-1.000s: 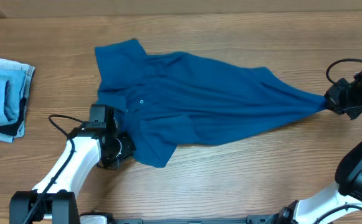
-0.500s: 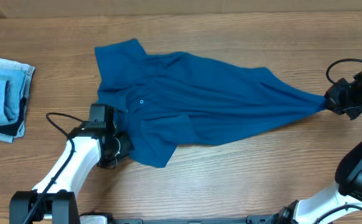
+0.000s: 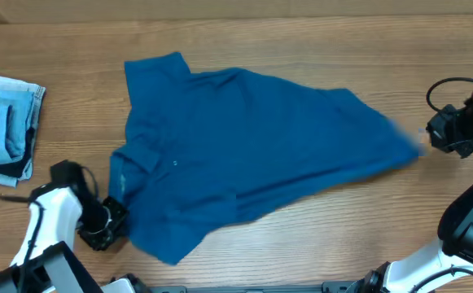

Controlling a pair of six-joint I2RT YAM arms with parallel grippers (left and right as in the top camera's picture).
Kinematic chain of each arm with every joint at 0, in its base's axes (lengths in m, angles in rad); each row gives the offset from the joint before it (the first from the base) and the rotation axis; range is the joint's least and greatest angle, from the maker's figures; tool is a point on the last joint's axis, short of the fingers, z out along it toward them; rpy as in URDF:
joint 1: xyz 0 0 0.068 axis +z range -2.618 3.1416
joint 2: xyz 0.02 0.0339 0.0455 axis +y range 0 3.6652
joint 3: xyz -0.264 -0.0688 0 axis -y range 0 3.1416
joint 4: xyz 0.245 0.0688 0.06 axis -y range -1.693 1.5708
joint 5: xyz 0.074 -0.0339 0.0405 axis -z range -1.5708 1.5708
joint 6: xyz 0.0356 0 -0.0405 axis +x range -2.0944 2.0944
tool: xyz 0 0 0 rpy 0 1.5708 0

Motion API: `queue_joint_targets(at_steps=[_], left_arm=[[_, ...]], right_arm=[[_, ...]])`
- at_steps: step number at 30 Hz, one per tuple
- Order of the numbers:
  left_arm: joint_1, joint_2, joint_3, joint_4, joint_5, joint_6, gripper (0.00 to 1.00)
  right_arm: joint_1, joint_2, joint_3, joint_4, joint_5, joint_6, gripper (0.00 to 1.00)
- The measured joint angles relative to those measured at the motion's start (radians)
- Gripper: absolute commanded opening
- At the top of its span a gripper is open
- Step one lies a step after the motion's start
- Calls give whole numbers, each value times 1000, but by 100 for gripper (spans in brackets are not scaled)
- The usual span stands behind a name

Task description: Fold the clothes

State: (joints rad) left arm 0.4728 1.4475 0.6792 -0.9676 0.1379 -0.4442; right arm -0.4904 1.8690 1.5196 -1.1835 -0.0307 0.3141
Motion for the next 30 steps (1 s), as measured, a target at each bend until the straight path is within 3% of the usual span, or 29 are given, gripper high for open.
queue_joint_targets(at_steps=[4, 6, 8, 14, 19, 24, 27, 30], left_arm=[[72, 0, 0, 3, 13, 30, 4], [72, 0, 0, 14, 40, 51, 4], [72, 0, 0, 37, 96, 94, 10], [72, -19, 39, 47, 234, 231, 20], [63, -90, 171, 51, 338, 292, 20], [-92, -110, 255, 80, 360, 309, 26], [-192, -110, 259, 73, 331, 309, 28], [-277, -110, 259, 177, 332, 308, 29]], right_arm=[[0, 0, 0, -37, 137, 55, 15], [-1, 0, 0, -16, 160, 75, 23], [0, 0, 0, 60, 73, 8, 35], [53, 0, 0, 253, -342, -200, 44], [199, 0, 0, 381, -440, -241, 49], [344, 25, 0, 467, -433, -250, 50], [373, 89, 0, 485, -432, -251, 50], [373, 167, 0, 549, -425, -246, 51]])
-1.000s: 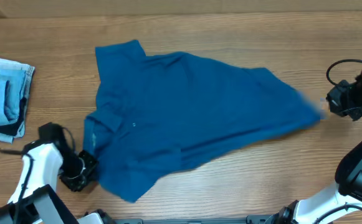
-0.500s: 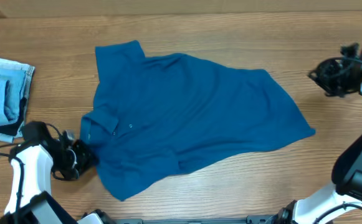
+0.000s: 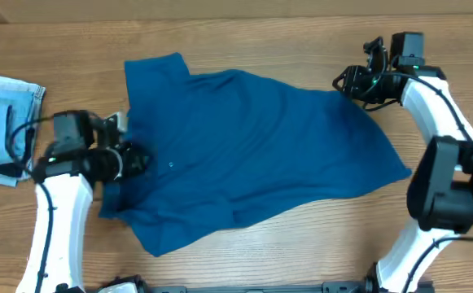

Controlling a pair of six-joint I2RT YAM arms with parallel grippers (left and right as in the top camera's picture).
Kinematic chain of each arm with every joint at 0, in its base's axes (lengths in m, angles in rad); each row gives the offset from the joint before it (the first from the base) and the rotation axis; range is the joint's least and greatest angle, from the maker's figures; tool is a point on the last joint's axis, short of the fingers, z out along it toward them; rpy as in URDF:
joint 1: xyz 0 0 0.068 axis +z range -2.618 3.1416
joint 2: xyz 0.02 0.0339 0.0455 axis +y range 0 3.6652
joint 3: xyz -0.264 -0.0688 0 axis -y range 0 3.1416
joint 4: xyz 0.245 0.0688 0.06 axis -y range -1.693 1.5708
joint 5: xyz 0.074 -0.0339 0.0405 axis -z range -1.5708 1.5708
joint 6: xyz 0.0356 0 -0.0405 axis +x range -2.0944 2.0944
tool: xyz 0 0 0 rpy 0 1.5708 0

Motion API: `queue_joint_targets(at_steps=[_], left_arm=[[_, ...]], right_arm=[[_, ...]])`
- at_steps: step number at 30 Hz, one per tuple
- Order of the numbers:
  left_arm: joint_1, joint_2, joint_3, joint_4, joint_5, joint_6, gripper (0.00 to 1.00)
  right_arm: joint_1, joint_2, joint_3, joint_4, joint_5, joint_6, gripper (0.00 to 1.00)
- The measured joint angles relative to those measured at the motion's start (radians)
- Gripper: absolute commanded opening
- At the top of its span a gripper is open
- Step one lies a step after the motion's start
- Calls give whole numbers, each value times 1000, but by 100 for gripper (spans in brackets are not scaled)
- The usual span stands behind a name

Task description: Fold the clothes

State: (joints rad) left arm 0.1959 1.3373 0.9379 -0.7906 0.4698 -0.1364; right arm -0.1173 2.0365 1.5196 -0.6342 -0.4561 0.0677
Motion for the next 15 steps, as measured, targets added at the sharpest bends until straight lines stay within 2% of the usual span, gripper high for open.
queue_joint_targets(at_steps=[5, 10, 15], left_arm=[[-219, 60, 4, 172, -26, -34, 28], [-362, 278, 5, 301, -43, -68, 16], [-403, 448, 5, 314, -44, -75, 16]], right_arm=[[0, 51, 0, 21, -5, 13, 50], [0, 84, 0, 22, -7, 31, 50], [0, 137, 0, -16, 34, 56, 34]])
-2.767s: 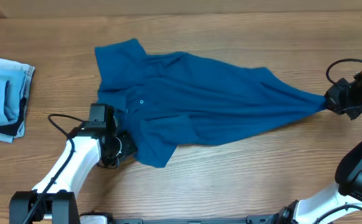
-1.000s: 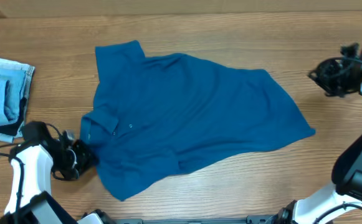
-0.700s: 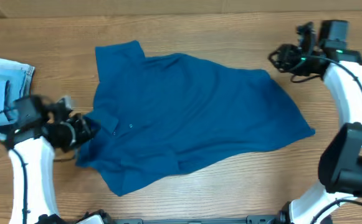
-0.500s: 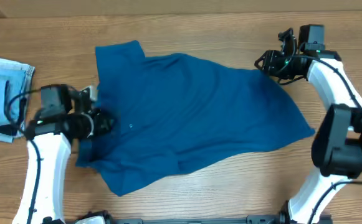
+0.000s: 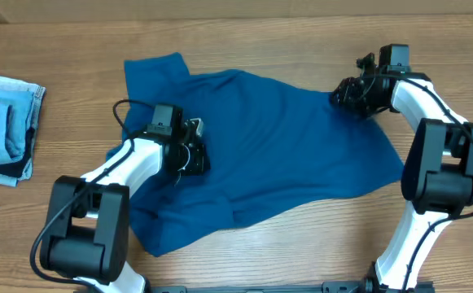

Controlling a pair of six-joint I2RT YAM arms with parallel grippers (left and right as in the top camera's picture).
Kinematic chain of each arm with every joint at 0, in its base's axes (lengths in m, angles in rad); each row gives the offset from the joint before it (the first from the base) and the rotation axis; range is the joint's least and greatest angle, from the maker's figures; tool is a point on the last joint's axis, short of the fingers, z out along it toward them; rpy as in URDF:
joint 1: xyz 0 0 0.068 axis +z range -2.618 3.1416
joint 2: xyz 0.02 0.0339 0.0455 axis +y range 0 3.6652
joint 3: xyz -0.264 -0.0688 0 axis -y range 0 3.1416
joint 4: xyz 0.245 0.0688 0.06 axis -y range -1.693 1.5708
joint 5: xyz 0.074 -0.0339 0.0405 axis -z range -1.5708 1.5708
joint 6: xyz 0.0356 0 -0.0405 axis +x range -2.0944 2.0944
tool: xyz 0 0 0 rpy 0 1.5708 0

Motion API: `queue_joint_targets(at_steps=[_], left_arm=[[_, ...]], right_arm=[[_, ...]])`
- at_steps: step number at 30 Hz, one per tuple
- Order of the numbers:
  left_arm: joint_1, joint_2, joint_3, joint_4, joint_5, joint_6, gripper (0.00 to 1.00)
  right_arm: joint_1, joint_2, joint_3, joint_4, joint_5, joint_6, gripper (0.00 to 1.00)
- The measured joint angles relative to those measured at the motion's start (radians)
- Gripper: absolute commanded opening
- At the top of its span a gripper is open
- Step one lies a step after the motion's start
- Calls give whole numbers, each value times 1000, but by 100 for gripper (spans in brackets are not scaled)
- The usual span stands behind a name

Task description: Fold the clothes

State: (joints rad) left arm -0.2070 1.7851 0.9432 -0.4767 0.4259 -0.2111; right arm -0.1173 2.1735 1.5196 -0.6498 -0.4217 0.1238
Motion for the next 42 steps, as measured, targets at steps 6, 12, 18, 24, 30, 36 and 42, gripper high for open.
queue_joint_targets(at_steps=[6, 12, 18, 24, 30, 36, 42], left_arm=[[-1, 3, 1, -79, 0, 1, 16], [-1, 3, 2, -100, 0, 4, 16], [-1, 3, 4, -111, -2, 4, 17], [-1, 3, 6, -114, -7, 4, 17], [-1, 3, 11, -118, -13, 4, 17], [-1, 3, 14, -118, -19, 4, 16], [-1, 3, 17, -118, -20, 4, 16]], right_arm=[[1, 0, 32, -299, 56, 76, 20], [2, -18, 27, -476, 178, 238, 18], [-1, -208, -3, -196, 251, 188, 29], [3, -258, 9, -44, 105, 92, 40], [18, -41, 9, -23, -33, 74, 40], [50, -17, 0, -43, -74, 62, 39], [158, -17, -22, -191, -117, 4, 30]])
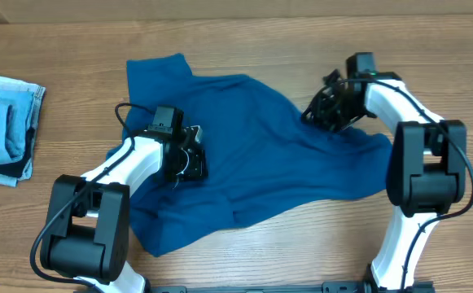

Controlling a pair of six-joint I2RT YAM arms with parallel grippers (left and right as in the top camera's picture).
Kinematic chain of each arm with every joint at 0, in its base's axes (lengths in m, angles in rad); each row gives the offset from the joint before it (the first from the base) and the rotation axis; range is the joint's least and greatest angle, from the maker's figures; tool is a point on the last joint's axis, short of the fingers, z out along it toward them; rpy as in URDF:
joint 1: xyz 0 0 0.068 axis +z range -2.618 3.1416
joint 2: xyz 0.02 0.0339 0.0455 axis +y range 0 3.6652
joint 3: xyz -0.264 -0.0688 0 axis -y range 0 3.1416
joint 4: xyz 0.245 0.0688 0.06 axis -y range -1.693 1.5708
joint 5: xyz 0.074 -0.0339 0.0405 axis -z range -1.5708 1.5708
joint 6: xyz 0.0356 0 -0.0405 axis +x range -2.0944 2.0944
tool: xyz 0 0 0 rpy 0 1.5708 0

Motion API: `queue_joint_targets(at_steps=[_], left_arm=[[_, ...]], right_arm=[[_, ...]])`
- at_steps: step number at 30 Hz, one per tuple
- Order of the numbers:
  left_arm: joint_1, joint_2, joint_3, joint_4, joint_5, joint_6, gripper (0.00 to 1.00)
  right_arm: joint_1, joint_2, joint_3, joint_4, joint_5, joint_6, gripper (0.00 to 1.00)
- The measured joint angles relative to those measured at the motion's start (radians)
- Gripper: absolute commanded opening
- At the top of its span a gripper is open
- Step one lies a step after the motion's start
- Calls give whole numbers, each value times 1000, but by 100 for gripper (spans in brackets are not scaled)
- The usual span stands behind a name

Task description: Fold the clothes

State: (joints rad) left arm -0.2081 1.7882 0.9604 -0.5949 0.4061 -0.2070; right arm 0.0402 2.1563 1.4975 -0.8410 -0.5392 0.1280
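Note:
A blue polo shirt (252, 155) lies spread across the middle of the table, wrinkled, with one sleeve reaching the far left corner. My left gripper (194, 159) rests down on the shirt's left part near the collar; its fingers are pressed into the cloth, and their state does not show. My right gripper (316, 115) sits at the shirt's upper right edge with a bunch of blue fabric drawn up in it, shut on the cloth.
A folded stack of light blue denim (4, 126) lies at the table's left edge. Bare wooden tabletop (431, 32) surrounds the shirt on the far side, the right and the front.
My right gripper has moved left and inward along the shirt's upper right edge, dragging that corner with it, so the right side of the shirt is now narrower. The left gripper has barely shifted.
At first both grippers stood off the shirt's left and right ends, the shirt stretched wide. Then the left moved onto the collar side and the right to the upper right corner. The left settled mid-left on the cloth, and the right corner is now drawn inward.

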Motion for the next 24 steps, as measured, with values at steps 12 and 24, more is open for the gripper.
queue_joint_targets(at_steps=[12, 24], left_arm=[[0, 0, 2, 17, -7, 0, 17], [0, 0, 2, 23, -7, 0, 17]], right_arm=[[195, -256, -12, -75, 130, -52, 4], [-35, -282, -13, 91, 542, 34, 31]])
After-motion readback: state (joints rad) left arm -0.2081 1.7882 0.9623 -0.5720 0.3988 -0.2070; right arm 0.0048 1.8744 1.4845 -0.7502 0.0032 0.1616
